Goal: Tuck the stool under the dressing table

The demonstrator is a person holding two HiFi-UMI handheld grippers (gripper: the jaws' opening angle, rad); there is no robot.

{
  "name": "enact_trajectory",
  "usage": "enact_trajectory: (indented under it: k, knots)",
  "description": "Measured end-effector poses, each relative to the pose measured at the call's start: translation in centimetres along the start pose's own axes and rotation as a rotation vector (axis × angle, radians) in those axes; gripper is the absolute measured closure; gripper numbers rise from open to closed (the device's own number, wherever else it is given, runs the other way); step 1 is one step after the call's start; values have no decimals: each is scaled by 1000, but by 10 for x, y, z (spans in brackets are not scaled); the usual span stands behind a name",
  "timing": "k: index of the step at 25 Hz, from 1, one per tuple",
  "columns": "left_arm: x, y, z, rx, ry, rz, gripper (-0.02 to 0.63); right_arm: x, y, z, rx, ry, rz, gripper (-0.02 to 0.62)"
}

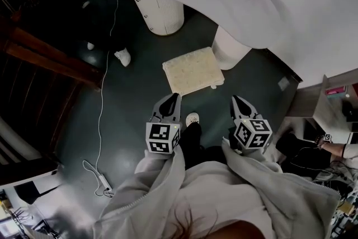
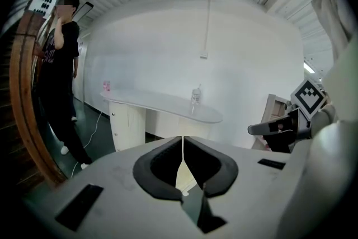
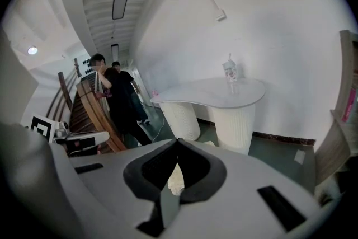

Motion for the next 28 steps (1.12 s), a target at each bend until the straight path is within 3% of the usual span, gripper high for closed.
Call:
enact_trajectory:
  k: [6, 17, 28]
  knots:
    - [5, 21, -26, 2, 14, -2, 586, 10, -4, -32, 0, 8, -5, 545]
    - [4, 20, -57, -11, 37, -22, 586, 22, -36, -51, -25, -11, -27, 545]
    - [10, 15, -81, 122, 57, 45, 586, 46, -52, -93, 151, 112, 96, 545]
Point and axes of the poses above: the fingertips, and each gripper's own axes: z backward along the fingers, y to its left, x out of its top, the point moved 3 cm from there along z, backward along the fingers, and after that the axes turned 2 degrees about x, right-handed, at the moved point
